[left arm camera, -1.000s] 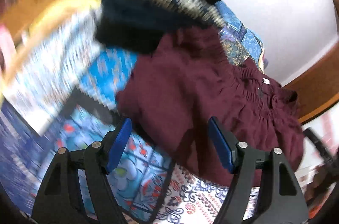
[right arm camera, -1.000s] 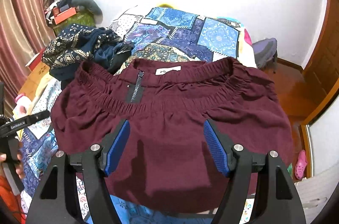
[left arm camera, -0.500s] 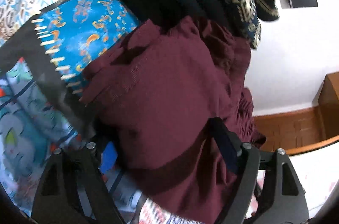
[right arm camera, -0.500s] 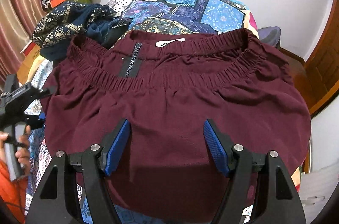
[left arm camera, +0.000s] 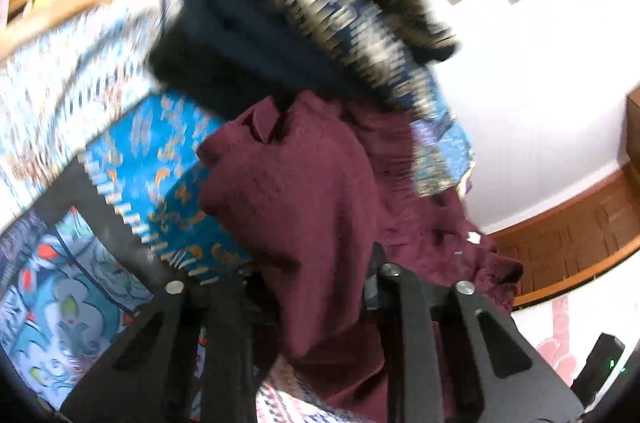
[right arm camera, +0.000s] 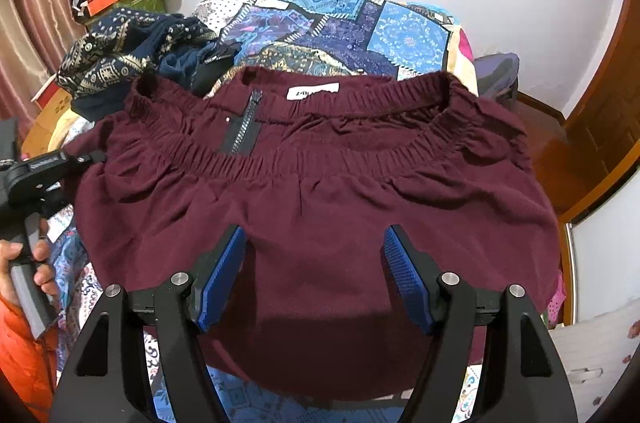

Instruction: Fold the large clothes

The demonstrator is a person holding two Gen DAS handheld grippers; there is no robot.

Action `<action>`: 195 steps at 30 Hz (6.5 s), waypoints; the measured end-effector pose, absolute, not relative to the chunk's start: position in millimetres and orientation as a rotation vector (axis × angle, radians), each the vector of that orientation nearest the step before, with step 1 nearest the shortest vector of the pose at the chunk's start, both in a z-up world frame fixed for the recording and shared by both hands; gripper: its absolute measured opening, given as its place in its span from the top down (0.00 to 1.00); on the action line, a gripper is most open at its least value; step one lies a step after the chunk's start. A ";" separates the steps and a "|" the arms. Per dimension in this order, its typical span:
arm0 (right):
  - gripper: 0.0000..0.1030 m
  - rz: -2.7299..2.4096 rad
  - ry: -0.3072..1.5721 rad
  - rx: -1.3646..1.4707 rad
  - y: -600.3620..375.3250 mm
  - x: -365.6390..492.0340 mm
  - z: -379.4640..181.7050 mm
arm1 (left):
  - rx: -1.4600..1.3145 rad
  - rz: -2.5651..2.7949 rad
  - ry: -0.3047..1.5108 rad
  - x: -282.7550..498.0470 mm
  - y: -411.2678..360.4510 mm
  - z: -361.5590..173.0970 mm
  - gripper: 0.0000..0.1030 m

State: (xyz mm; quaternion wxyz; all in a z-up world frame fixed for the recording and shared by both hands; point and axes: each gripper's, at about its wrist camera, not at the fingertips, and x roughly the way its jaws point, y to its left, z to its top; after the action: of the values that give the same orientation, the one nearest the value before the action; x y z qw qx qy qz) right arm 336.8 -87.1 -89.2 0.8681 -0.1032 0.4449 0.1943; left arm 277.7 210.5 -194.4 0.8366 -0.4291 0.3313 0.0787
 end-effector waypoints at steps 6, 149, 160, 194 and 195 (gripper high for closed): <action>0.34 0.431 0.910 -0.185 -82.2 329.2 -68.6 | -0.810 0.103 0.557 255.5 187.4 -122.9 0.82; 0.39 0.755 1.336 0.302 -166.5 448.0 -140.4 | -0.759 -0.195 1.050 336.8 147.8 -224.9 0.27; 0.64 0.738 1.272 0.248 -150.1 420.3 -85.5 | -0.577 -0.181 0.934 306.0 138.8 -145.4 0.57; 0.64 1.024 0.978 0.317 105.4 503.4 19.2 | -0.425 0.053 0.625 386.5 408.0 10.7 0.58; 0.64 1.017 0.993 0.330 111.2 510.1 9.6 | -0.400 0.077 0.653 401.1 412.1 -3.1 0.58</action>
State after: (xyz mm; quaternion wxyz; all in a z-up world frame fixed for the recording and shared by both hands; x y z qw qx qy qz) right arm 510.1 111.2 9.6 0.7454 0.1508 0.4535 0.4648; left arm 401.1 412.1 -3.1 0.9269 -0.1952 0.3185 0.0375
